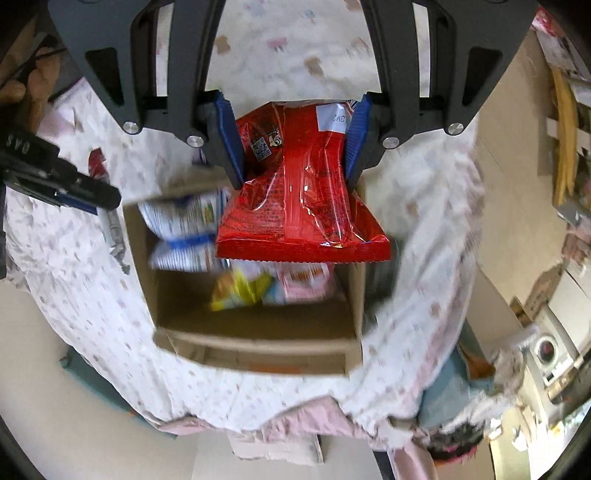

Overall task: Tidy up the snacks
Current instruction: 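Carry the red bag and white rice-cake pack over the box with both tools, then open both tools to drop the red bag and rice-cake pack into the box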

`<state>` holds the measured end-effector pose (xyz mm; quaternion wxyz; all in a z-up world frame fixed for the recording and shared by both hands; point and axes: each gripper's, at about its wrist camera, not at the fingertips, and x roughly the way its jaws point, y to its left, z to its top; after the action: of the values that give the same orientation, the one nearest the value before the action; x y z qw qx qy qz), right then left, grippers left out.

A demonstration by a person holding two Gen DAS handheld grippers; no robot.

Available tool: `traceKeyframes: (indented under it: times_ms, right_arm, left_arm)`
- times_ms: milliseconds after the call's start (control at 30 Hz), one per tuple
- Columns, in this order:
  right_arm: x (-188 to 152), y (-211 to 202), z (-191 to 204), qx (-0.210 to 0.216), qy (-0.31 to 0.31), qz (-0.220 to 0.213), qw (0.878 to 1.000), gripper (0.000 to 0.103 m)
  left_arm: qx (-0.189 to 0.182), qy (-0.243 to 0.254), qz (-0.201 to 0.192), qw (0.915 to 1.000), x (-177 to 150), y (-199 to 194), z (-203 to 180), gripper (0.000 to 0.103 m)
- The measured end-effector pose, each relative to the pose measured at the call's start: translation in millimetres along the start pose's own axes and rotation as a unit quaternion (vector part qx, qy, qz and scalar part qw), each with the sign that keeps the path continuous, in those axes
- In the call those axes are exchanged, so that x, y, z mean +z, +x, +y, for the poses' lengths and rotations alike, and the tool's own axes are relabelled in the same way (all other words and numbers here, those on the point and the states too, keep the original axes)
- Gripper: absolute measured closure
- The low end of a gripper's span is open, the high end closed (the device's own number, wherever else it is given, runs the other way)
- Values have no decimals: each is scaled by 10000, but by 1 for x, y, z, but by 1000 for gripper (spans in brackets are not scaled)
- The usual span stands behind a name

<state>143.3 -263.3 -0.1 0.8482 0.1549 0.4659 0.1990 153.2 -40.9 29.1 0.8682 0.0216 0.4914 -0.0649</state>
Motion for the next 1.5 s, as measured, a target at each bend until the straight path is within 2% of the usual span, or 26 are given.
traceKeyframes:
  times_ms: [100,200,367,433,500,600,900,1333,1500]
  right_arm:
    - [29,8,-12,-32,342,-61,9994,68]
    - [46,16,-15,-94,322,-116,9994,68]
    - [55,35,-25,-222,348,-292,9987,68]
    - [53,41,-30,-355,404,-248,9982,68]
    - [55,47,-34,-347,470,-219,9981,68]
    - [57,52,-39,-347,515,-163,9979,68]
    - [56,67,-35,-312,437,36,9986,68]
    - [55,66,-41,-293,571,34,9979,68]
    - [54,70,-42,-346,618,168,9973,65]
  left_arm:
    - [92,-79,-185,9998,25,4,4,57]
    - [168,-155,-412,9989,44,13,8,57]
    - [124,-218,-731,9970,49,33,13,57]
    - [147,-194,-637,9977,48,43,12,57]
    - [-33,-134,-527,9985,49,49,9,57]
    - [145,13,-677,9976,49,49,7,57]
    - [132,-60,-764,9970,50,49,7,56]
    - [99,-91,-640,9979,47,53,4,55]
    - [110,-113,-601,9981,45,55,6,54]
